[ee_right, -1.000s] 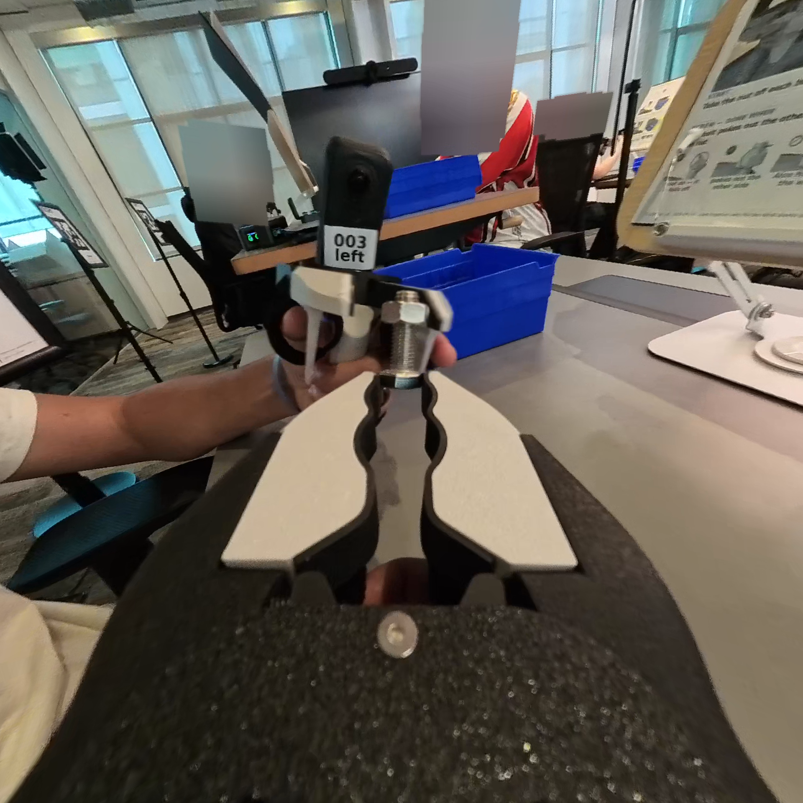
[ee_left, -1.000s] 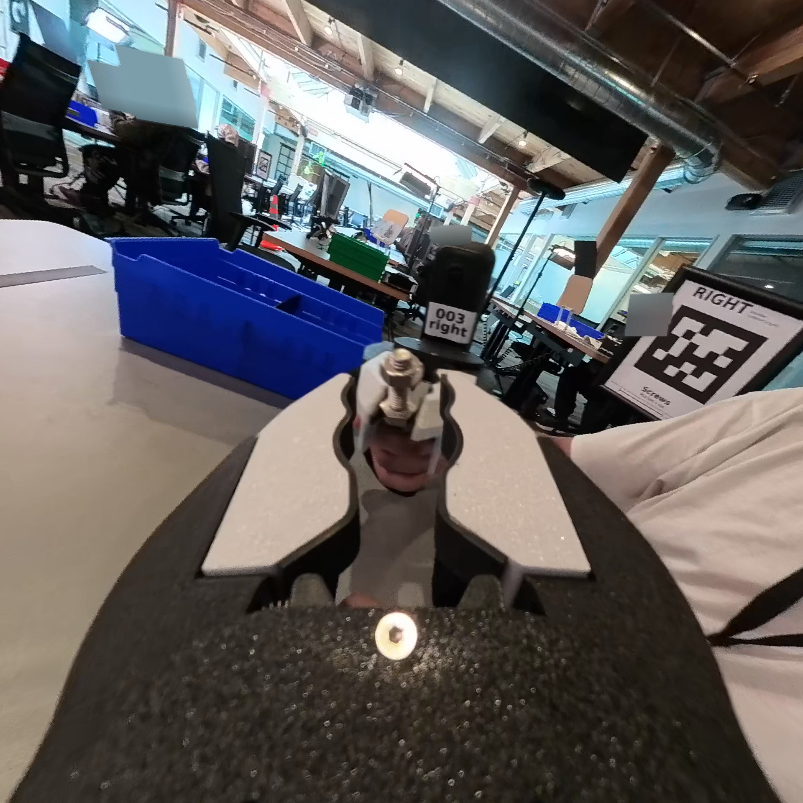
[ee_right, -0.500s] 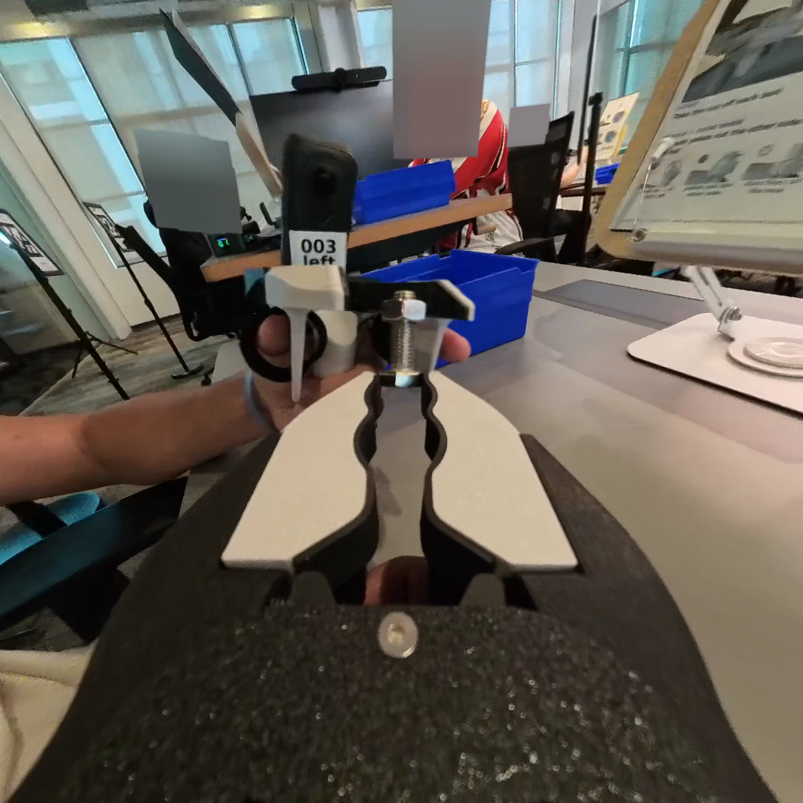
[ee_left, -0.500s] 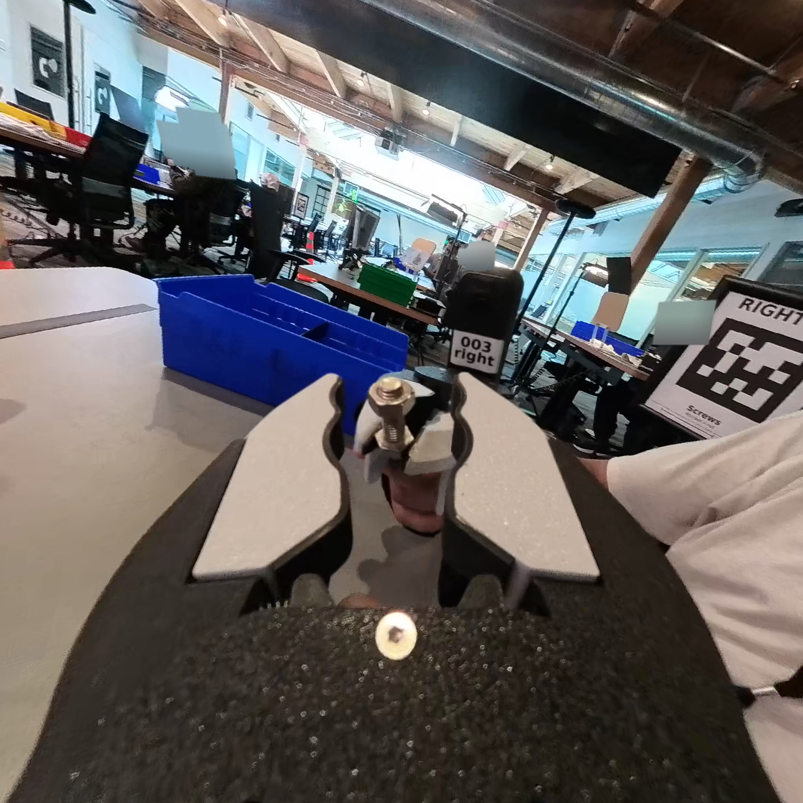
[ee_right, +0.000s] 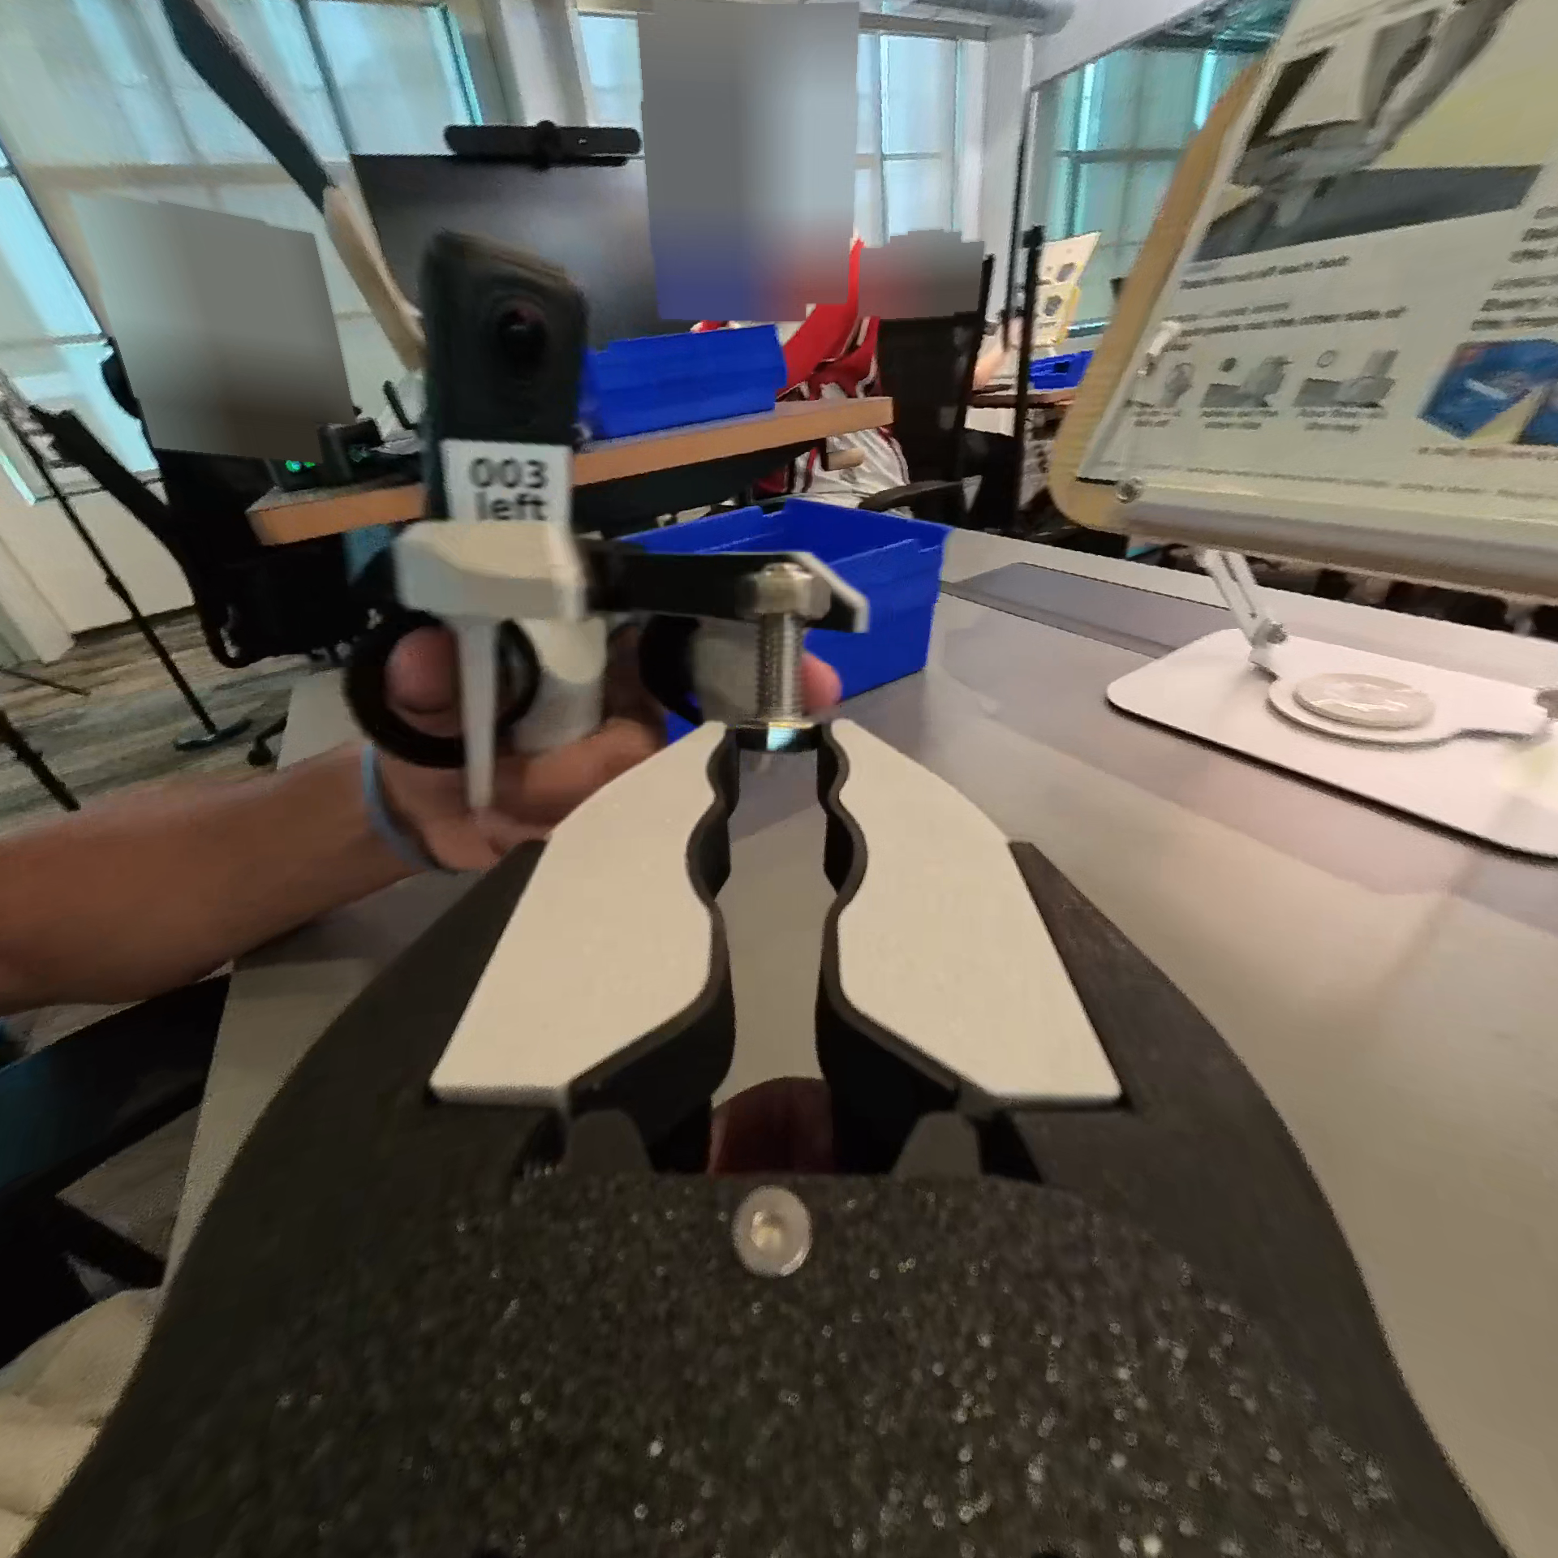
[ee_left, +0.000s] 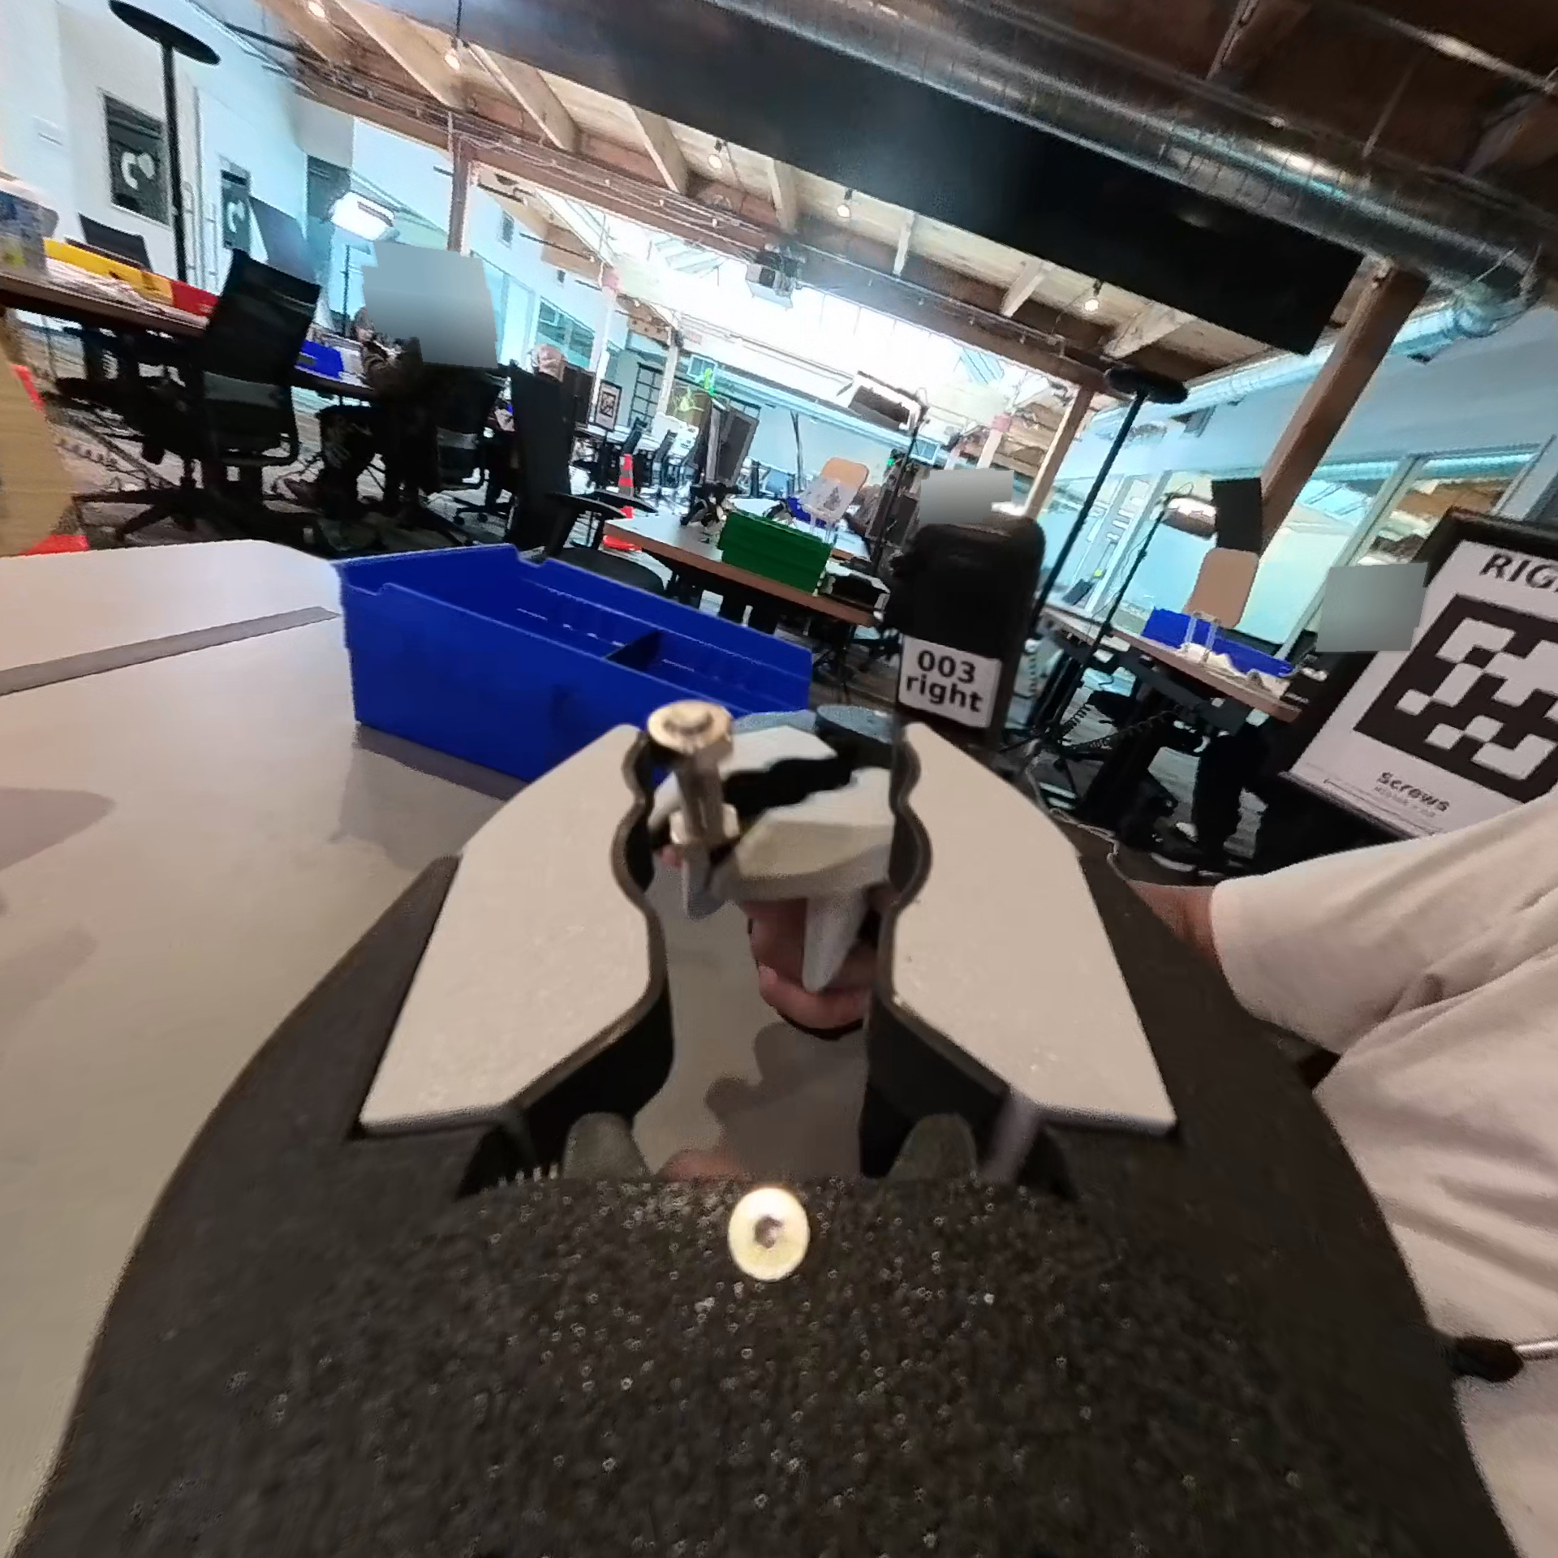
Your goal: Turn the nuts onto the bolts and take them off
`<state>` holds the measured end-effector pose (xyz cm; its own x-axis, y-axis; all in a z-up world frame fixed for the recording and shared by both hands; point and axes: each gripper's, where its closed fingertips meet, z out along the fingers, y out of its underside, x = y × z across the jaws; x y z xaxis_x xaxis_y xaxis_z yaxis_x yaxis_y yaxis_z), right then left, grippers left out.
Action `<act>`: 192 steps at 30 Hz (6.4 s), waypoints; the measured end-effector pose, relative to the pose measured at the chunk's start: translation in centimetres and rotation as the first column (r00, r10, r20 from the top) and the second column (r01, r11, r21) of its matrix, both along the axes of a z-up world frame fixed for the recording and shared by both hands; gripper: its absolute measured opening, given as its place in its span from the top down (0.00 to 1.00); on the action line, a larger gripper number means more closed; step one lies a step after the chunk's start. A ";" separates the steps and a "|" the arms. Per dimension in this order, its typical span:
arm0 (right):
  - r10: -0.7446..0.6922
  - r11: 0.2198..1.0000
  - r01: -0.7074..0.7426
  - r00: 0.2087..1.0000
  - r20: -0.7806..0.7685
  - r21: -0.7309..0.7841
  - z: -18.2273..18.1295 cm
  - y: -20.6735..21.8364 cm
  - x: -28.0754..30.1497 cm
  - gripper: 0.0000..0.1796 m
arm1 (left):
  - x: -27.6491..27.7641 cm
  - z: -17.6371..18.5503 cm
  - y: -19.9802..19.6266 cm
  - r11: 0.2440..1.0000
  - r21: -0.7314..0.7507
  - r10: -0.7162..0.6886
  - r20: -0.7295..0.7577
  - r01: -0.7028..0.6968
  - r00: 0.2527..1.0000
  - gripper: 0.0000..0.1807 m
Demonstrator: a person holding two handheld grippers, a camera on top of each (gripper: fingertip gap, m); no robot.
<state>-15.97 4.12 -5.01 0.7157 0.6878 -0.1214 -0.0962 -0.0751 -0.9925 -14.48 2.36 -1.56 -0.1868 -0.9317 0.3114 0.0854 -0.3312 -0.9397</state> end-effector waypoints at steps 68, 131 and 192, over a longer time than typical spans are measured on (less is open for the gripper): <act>-0.542 0.784 0.256 0.727 0.422 0.566 1.2 -0.5 1.3 0.90 | -0.5 0.3 1.4 0.994 -0.107 0.018 0.028 -0.015 0.999 0.90; -0.250 0.904 0.089 0.904 0.348 0.418 1.7 -1.7 1.3 0.90 | -0.5 -0.1 0.0 0.985 -0.149 -0.094 -0.024 0.089 0.995 0.90; -0.120 0.814 -0.070 0.951 0.286 0.576 7.1 2.2 3.0 0.91 | 1.1 4.6 4.4 0.984 -0.163 -0.083 -0.030 0.077 0.996 0.90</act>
